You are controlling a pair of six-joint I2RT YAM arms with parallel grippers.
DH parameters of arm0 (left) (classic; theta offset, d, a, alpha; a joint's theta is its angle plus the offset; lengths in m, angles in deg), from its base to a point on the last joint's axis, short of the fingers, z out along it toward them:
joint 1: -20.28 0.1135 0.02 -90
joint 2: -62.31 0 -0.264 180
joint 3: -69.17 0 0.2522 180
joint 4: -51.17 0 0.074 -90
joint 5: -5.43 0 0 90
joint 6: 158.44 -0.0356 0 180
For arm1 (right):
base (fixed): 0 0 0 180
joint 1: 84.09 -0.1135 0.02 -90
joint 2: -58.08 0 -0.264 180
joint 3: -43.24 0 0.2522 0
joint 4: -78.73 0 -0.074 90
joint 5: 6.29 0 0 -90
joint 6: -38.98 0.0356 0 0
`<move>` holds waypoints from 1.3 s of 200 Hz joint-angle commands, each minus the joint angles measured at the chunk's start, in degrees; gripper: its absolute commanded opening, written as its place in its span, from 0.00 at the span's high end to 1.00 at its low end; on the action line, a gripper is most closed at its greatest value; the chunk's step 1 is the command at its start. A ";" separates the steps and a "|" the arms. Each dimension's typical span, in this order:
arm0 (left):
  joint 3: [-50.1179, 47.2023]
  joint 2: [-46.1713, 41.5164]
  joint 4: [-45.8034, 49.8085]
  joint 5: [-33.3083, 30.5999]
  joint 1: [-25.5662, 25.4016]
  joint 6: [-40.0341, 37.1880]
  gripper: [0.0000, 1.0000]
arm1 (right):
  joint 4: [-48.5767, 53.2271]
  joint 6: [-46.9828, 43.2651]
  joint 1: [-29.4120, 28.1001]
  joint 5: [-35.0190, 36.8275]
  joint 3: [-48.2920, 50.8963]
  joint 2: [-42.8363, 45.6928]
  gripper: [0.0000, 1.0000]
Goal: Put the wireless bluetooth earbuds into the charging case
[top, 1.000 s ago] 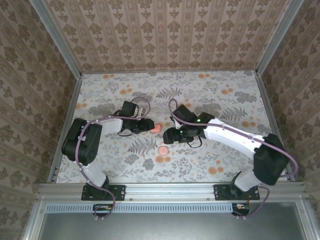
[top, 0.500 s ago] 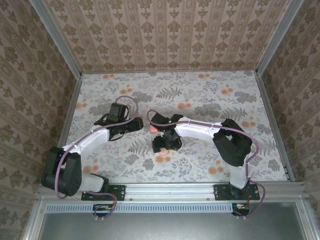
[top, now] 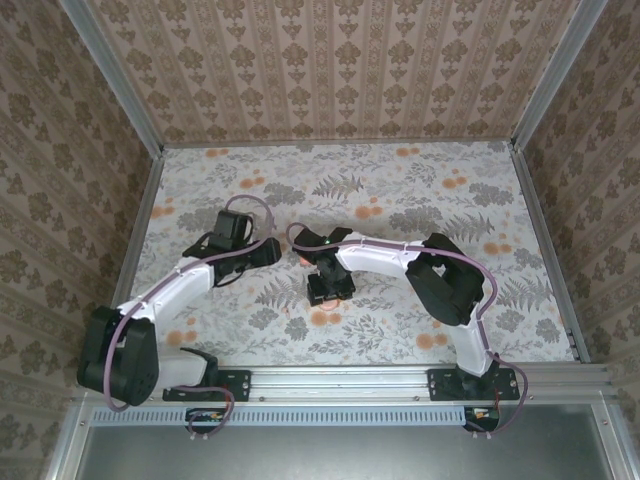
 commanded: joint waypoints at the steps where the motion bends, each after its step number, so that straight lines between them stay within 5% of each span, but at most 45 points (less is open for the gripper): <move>1: -3.26 -2.95 -4.48 0.92 -0.18 -2.77 0.30 | 1.16 0.39 -0.11 4.49 1.59 3.43 0.50; 33: -10.57 -7.65 -18.57 4.86 -2.45 -7.74 0.31 | -10.35 2.24 1.54 5.24 9.92 14.96 0.51; 117: -24.84 -14.24 -51.15 16.30 -12.70 -24.71 0.33 | -53.38 9.92 9.12 -6.43 35.03 35.74 0.53; 145: -24.87 -12.42 -54.74 19.90 -14.96 -27.95 0.35 | -60.06 9.97 9.30 -11.24 37.61 38.44 0.53; 260: -23.96 -5.48 -72.05 21.60 -17.65 -20.45 0.49 | -68.05 11.09 9.06 -17.18 42.18 42.07 0.52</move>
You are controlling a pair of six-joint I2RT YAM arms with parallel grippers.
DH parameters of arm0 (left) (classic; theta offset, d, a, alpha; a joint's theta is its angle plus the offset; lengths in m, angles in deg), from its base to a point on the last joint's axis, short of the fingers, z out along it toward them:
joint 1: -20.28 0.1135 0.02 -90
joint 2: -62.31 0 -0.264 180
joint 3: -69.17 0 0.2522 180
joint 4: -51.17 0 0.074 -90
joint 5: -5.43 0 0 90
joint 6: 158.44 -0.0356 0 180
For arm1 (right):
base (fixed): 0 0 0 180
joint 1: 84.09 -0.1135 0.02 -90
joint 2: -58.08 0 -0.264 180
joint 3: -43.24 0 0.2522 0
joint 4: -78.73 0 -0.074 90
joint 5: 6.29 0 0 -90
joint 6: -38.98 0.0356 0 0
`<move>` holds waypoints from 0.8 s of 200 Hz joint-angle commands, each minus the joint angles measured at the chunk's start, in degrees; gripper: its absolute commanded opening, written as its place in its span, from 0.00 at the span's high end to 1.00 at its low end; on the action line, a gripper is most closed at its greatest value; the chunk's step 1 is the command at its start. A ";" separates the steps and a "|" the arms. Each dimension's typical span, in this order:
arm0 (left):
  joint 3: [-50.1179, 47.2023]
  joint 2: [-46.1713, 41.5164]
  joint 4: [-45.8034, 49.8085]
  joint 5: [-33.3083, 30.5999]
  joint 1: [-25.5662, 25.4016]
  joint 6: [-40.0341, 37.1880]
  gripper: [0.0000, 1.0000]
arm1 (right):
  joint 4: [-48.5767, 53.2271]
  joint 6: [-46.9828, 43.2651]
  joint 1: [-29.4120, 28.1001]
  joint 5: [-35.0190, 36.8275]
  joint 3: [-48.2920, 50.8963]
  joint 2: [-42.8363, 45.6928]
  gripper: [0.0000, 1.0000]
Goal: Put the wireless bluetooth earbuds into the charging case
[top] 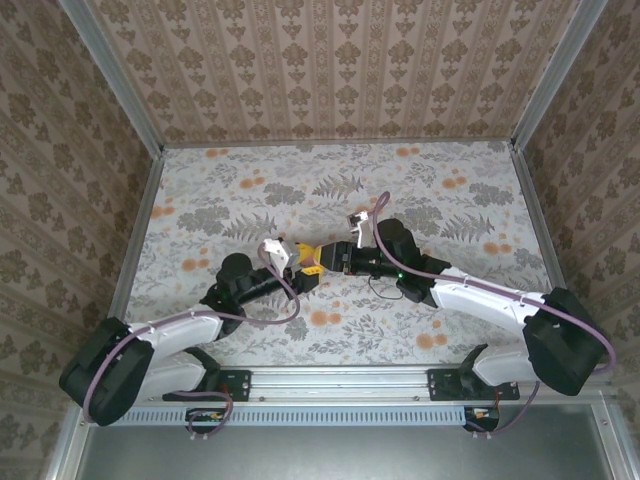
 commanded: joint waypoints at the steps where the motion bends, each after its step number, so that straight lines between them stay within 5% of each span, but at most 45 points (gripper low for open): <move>1: 0.57 0.57 -5.61 1.12 -0.66 2.32 0.50 | -2.76 0.61 -0.24 -2.22 1.06 1.48 0.52; 44: 1.04 1.52 -7.20 0.69 -1.04 4.13 0.60 | -3.32 0.10 -0.51 -2.98 1.15 2.22 0.52; 75: 1.80 2.25 -7.38 1.23 -1.16 5.28 0.78 | -3.18 -0.73 -0.60 -3.11 1.65 3.27 0.51; 94: 2.14 2.75 -7.44 1.81 -1.03 6.24 0.86 | -1.86 -2.79 -0.44 -1.61 2.46 5.20 0.39; 124: 2.05 4.82 -11.31 5.86 0.22 9.23 0.89 | 9.60 -16.58 1.10 5.80 2.31 15.35 0.25; 160: 2.52 8.75 -21.05 15.48 1.24 12.98 0.89 | 11.44 -35.29 4.20 2.17 5.06 26.67 0.29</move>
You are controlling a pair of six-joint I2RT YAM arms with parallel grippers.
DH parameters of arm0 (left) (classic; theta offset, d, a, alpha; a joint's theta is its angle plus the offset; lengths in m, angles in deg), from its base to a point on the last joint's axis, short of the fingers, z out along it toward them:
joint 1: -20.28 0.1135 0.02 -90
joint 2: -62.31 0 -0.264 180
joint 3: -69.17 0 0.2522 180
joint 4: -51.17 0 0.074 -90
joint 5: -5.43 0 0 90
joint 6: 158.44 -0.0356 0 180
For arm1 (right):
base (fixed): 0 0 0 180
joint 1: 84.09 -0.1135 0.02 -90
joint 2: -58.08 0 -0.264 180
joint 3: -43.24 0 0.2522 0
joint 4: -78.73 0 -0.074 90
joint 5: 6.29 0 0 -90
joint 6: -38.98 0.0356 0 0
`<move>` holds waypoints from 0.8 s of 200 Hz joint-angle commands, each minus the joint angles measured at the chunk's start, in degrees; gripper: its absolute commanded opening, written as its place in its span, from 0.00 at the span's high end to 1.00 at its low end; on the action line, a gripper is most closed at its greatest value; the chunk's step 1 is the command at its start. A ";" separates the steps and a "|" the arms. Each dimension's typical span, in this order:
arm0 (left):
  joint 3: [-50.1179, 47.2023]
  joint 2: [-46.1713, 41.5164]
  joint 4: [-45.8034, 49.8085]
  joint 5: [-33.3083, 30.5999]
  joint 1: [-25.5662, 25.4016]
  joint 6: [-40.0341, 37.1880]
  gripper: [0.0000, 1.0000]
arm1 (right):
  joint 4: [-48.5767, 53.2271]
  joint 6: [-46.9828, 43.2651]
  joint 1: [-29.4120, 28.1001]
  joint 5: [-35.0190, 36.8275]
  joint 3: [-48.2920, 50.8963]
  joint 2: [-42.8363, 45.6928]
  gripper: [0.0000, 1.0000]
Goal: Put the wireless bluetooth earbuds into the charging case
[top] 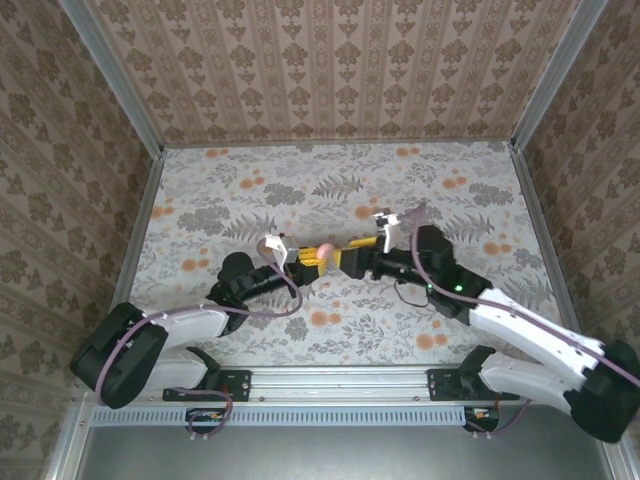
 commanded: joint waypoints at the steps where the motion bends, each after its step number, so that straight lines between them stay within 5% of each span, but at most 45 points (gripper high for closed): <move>1: 2.11 2.22 -10.19 9.00 0.64 3.98 0.89 | 3.56 -16.86 1.97 -1.73 1.72 5.75 0.29; 60: 6.39 4.22 -12.01 22.28 0.49 7.01 0.90 | 9.93 -46.88 5.73 -21.28 2.44 8.15 0.30; 160: 7.27 1.56 -11.93 25.75 -1.31 6.32 0.90 | 9.27 -51.41 10.38 -37.91 -4.52 -3.33 0.39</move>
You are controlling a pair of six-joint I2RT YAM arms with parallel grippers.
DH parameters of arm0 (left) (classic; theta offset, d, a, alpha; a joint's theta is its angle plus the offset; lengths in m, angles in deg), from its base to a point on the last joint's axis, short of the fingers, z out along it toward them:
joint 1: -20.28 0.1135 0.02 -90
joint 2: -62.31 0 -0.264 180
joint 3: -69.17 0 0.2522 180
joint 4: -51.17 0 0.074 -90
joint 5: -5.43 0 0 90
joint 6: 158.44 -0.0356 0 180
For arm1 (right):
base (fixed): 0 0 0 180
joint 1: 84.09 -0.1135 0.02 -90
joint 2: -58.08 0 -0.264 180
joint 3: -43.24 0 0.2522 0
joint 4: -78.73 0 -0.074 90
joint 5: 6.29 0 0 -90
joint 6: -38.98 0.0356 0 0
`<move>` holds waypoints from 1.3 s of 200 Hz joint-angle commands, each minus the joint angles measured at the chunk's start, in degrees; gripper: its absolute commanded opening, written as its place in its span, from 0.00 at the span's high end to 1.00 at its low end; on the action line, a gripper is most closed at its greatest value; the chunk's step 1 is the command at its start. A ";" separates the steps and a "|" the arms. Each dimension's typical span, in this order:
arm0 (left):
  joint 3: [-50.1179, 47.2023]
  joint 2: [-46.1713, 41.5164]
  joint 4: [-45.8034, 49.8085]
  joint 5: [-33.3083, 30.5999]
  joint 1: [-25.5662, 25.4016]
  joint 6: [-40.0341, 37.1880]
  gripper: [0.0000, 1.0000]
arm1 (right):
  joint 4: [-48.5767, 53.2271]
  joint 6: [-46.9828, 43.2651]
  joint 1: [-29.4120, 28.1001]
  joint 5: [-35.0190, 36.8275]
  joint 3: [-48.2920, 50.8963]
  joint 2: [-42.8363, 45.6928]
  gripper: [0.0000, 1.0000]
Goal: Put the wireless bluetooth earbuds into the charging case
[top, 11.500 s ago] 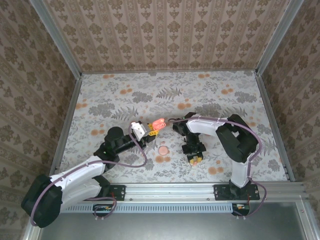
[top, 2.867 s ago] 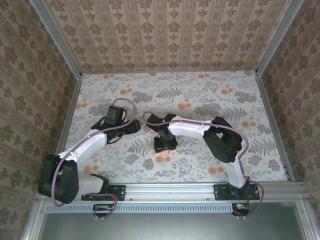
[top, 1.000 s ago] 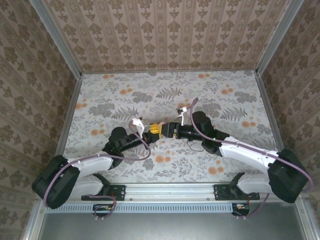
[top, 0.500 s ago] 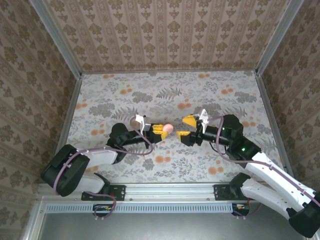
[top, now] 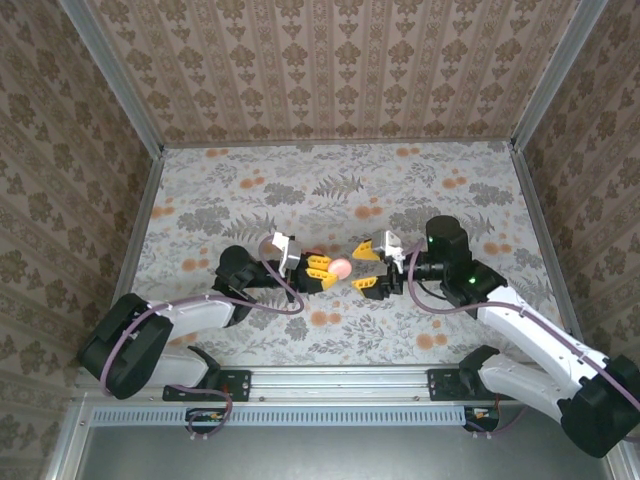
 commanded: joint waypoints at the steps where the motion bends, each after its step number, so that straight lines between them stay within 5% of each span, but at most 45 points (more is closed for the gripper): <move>1: 1.75 -1.00 -2.42 2.59 -0.48 0.69 0.90 | -0.26 -2.28 0.35 -7.36 -3.18 -1.96 0.39; 83: 1.77 -1.79 -2.19 2.37 -0.64 0.73 0.88 | 6.24 -7.02 0.81 -15.63 -8.83 -9.54 0.70; 107: 1.42 -2.28 -0.49 0.96 -0.58 -0.98 0.72 | 14.55 -12.57 1.01 -15.17 -11.63 -9.67 0.75; 137: 2.14 -6.25 15.73 -1.29 -0.61 -12.15 0.47 | 27.48 -24.77 0.71 -8.66 -14.16 -8.89 0.78; 205: 7.57 -13.24 51.71 -8.44 -4.41 -35.02 0.48 | 36.23 -33.18 -5.76 9.58 -17.47 -10.41 0.79; 260: 9.07 -12.03 55.17 -8.99 -6.07 -36.81 0.52 | 33.69 -33.00 -7.79 9.29 -17.81 -11.38 0.78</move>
